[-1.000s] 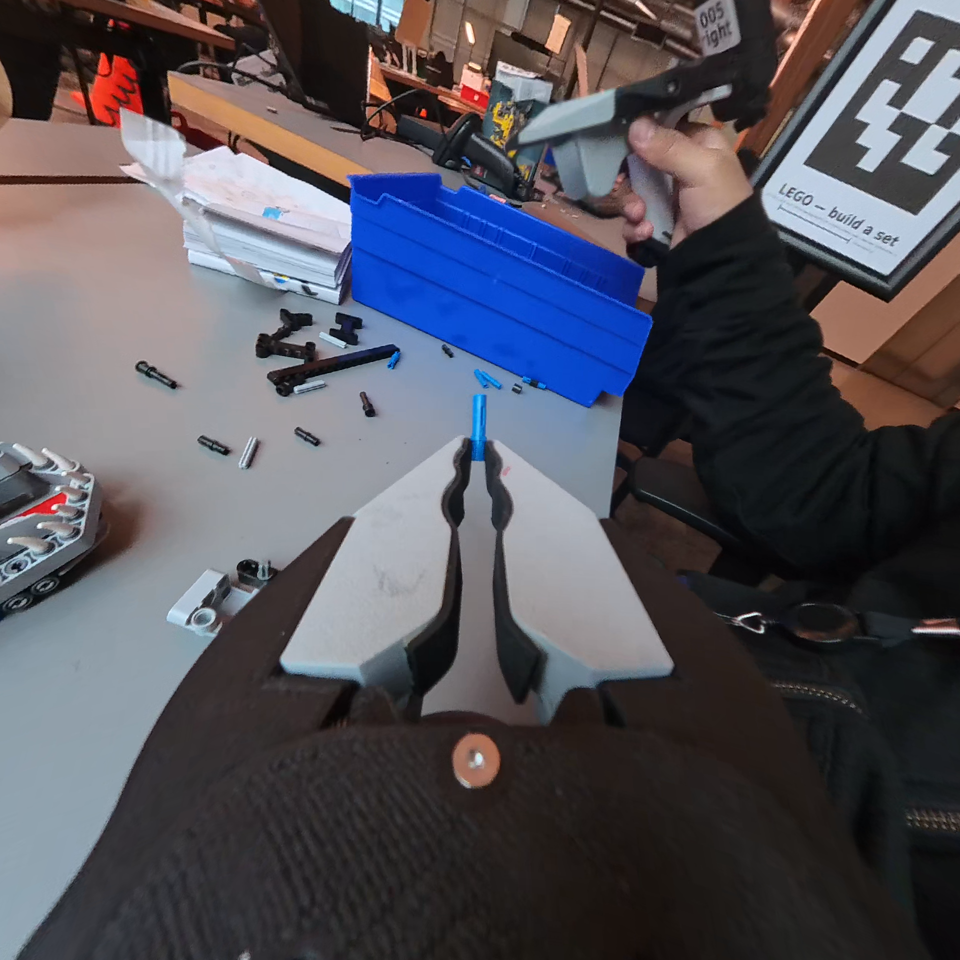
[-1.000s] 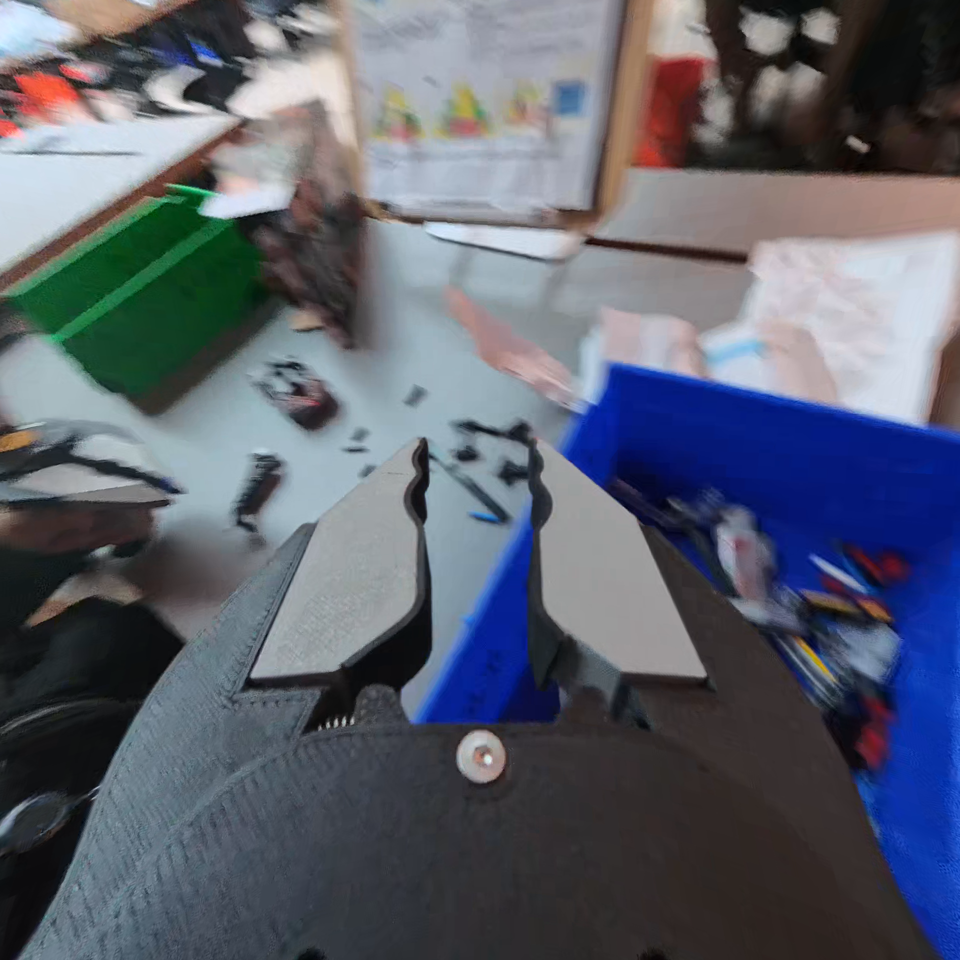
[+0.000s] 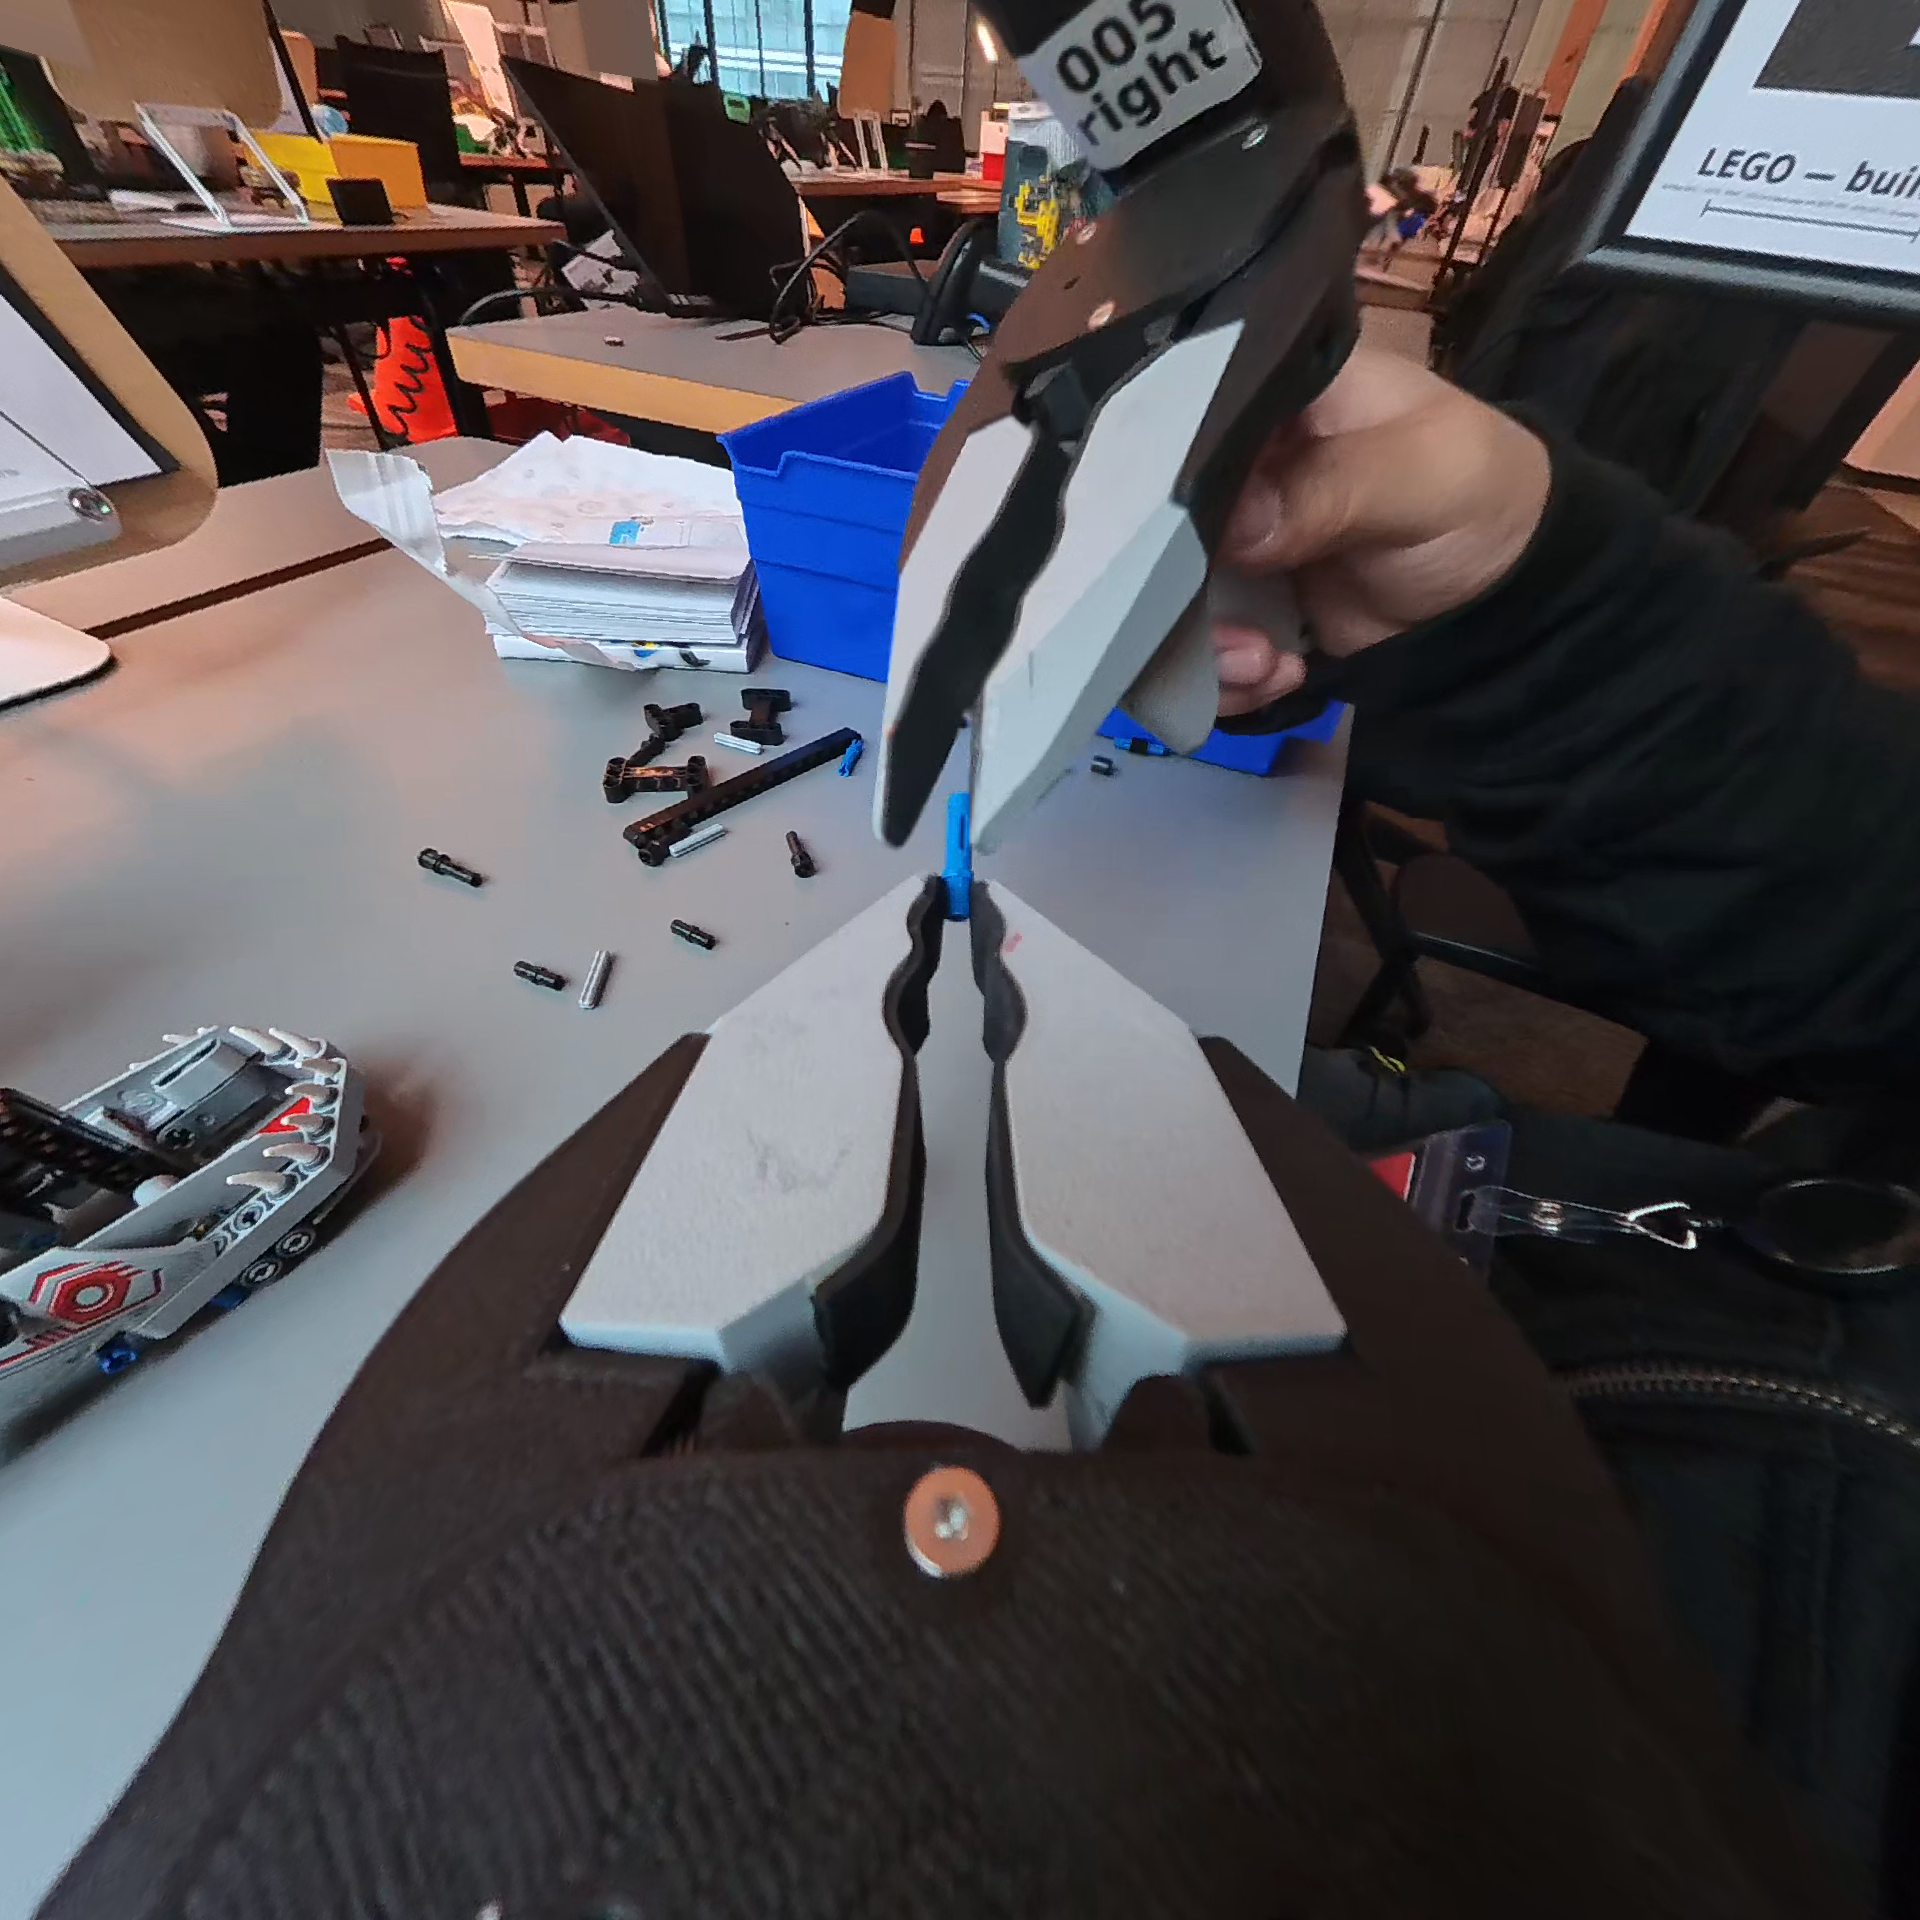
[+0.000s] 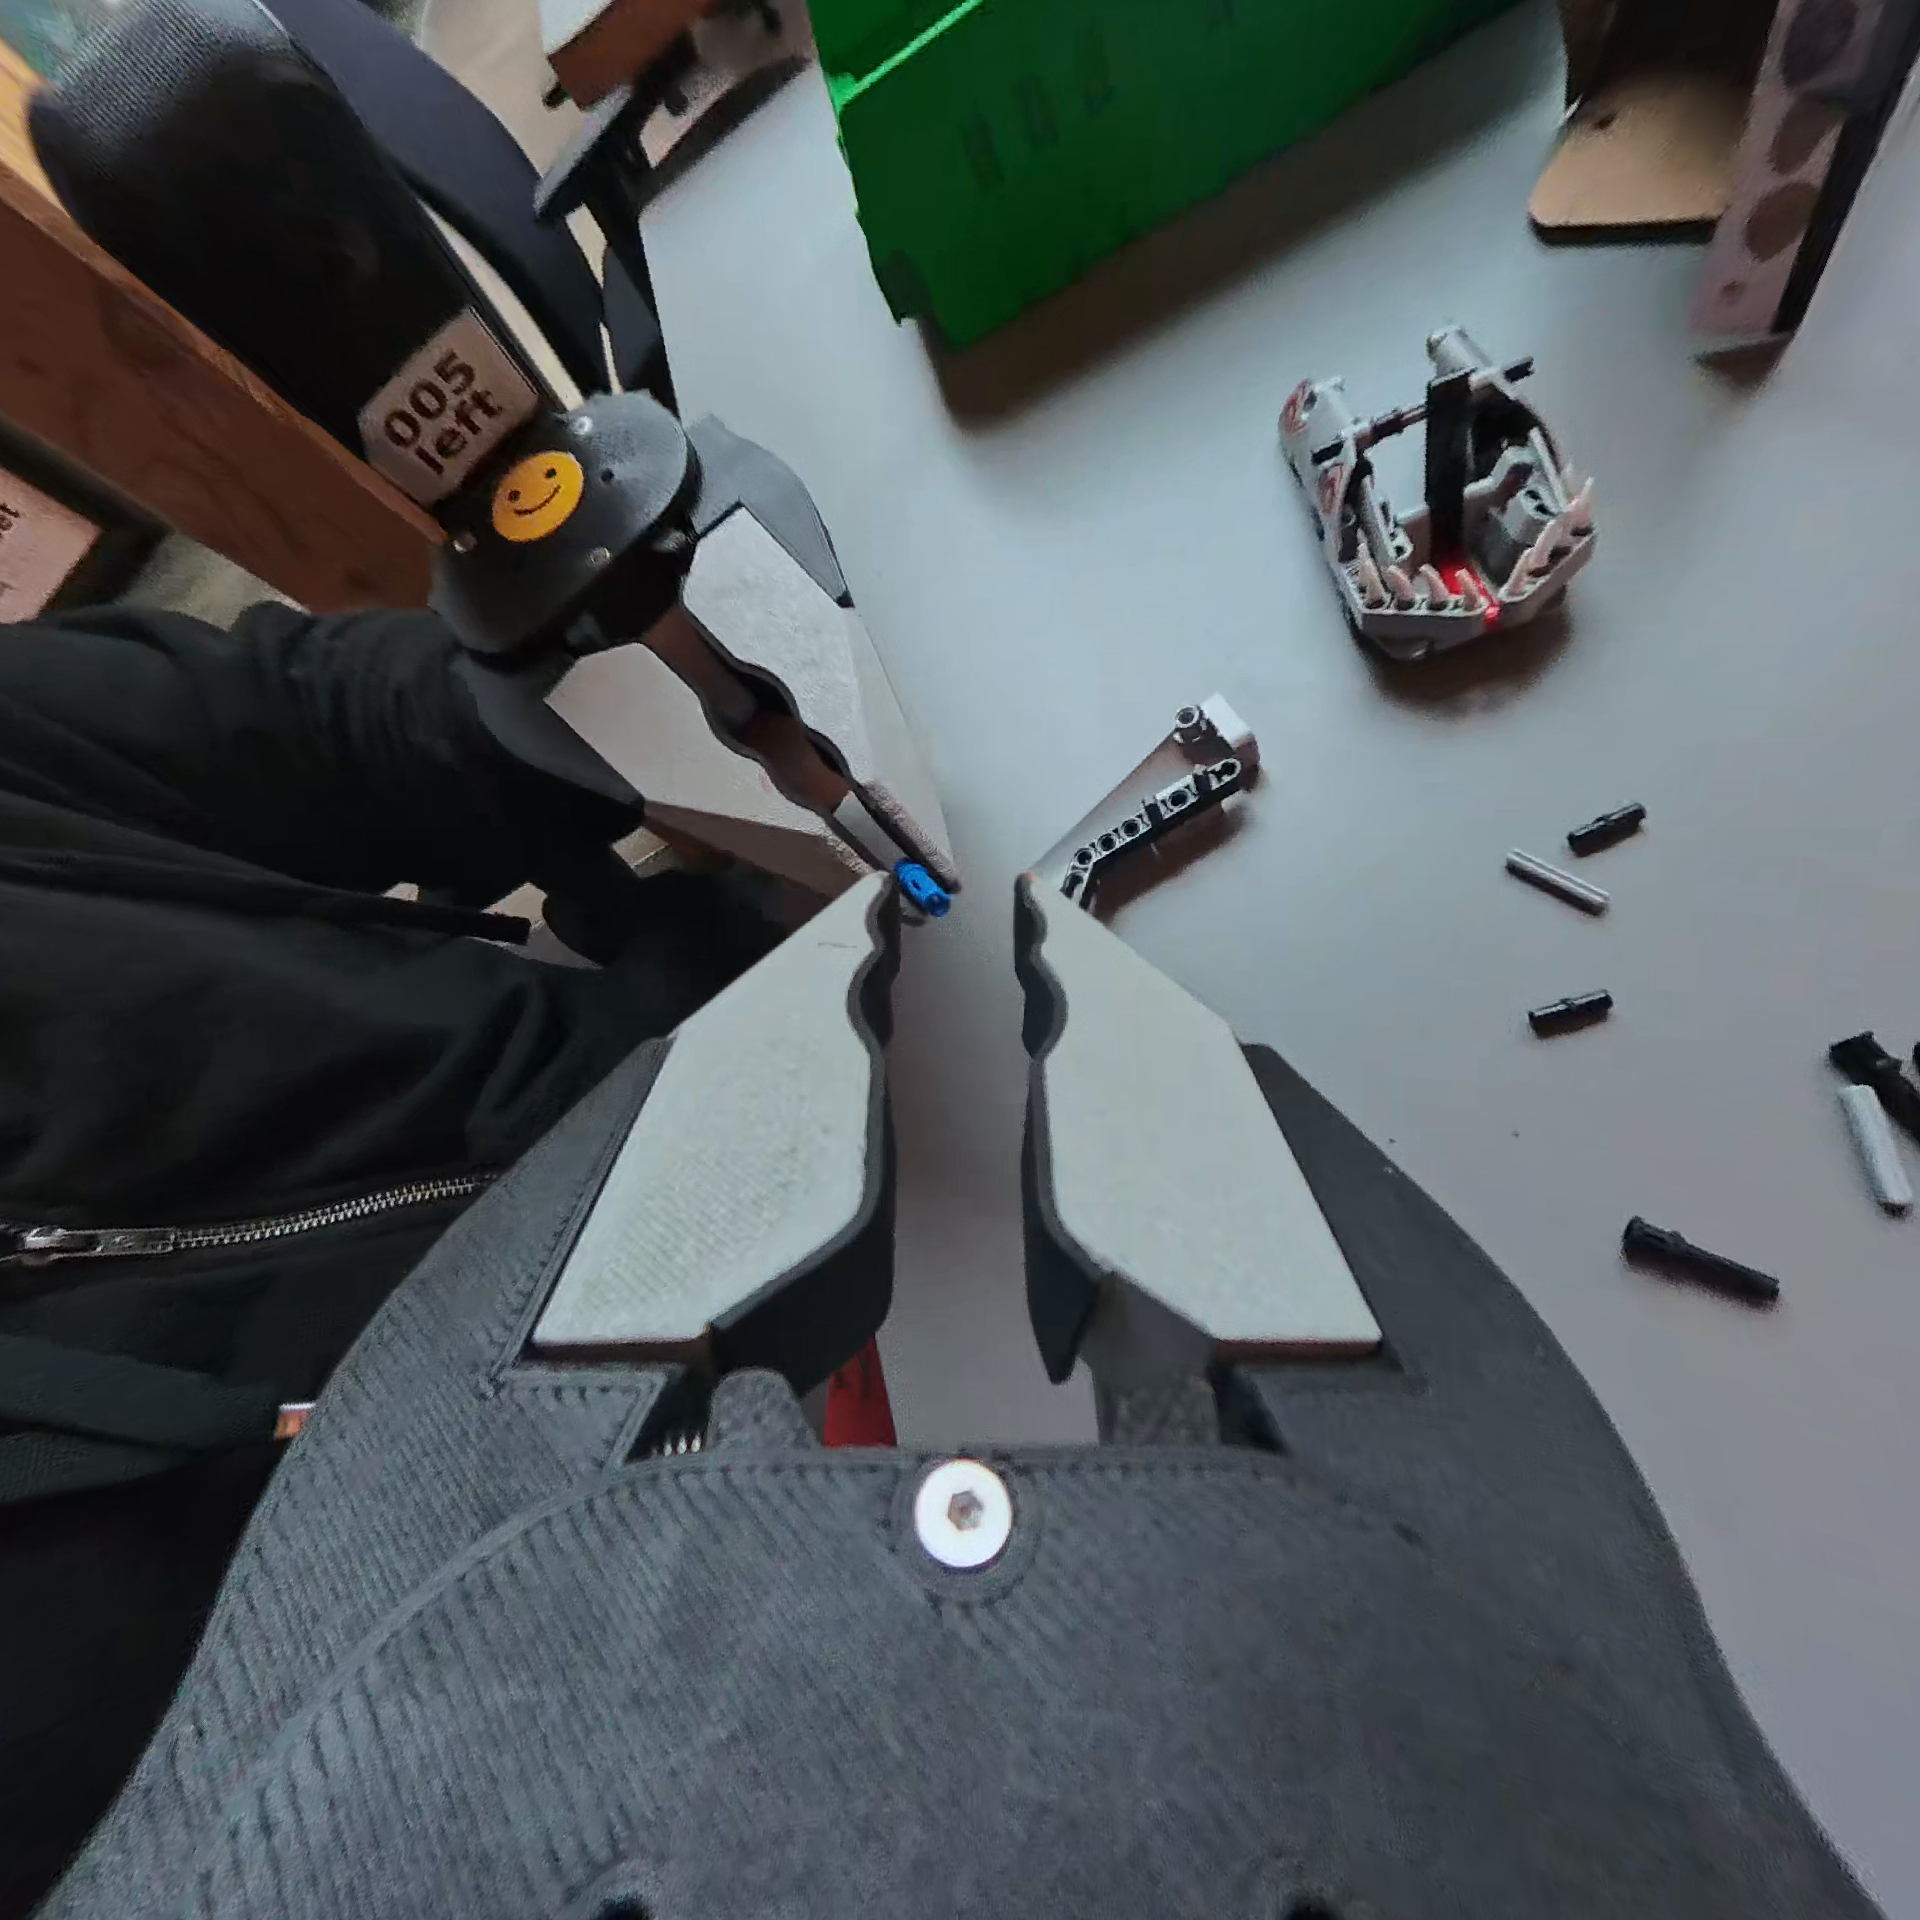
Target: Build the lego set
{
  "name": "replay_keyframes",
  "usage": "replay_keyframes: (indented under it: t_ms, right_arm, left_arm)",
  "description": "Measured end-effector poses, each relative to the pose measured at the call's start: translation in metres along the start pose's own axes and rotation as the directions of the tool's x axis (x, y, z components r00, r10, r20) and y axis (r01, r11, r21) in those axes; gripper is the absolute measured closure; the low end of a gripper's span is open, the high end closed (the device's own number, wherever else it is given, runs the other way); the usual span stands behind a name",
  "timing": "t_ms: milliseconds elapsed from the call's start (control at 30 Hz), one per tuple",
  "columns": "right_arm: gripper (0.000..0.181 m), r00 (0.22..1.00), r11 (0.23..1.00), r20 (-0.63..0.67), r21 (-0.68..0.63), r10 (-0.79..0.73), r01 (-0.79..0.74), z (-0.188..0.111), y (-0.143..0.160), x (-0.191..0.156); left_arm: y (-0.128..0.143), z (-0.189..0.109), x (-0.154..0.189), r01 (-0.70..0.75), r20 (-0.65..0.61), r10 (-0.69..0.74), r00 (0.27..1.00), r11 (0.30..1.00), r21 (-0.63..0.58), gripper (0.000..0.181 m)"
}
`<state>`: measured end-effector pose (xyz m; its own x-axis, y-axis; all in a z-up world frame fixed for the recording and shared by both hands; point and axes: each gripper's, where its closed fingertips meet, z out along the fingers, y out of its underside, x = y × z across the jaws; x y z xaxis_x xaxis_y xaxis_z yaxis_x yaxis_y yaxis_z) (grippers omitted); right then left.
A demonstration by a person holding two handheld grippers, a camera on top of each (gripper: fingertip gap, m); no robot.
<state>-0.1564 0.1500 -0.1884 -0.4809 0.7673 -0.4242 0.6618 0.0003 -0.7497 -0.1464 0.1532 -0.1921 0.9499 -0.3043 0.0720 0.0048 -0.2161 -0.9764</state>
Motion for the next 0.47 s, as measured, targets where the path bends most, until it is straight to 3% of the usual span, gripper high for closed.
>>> replay_keyframes:
  t_ms: [67, 267, 333, 467]
  right_arm:
    - [0.175, 1.000, 1.000, 0.024, -0.006, -0.001, 0.001, 0.004, 0.001, -0.004]
    - [0.180, 1.000, 1.000, 0.010, 0.013, -0.026, 0.026, 0.005, -0.004, -0.006]
    - [0.180, 0.998, 0.999, -0.052, 0.008, -0.043, 0.044, 0.000, -0.005, 0.000]
    - [0.179, 0.964, 0.990, -0.261, 0.112, -0.054, 0.086, -0.057, -0.024, 0.022]
  left_arm:
    - [-0.001, -0.001, 0.000, -0.012, 0.000, 0.012, 1.000, 1.000, 0.002, 0.180]
    - [0.000, -0.002, -0.005, 0.009, 0.025, -0.009, 1.000, 1.000, -0.004, 0.179]
    - [0.000, -0.004, -0.009, 0.011, 0.034, -0.010, 0.999, 1.000, -0.012, 0.176]
    - [-0.007, -0.032, -0.051, -0.075, 0.149, 0.089, 0.985, 0.993, -0.091, 0.169]
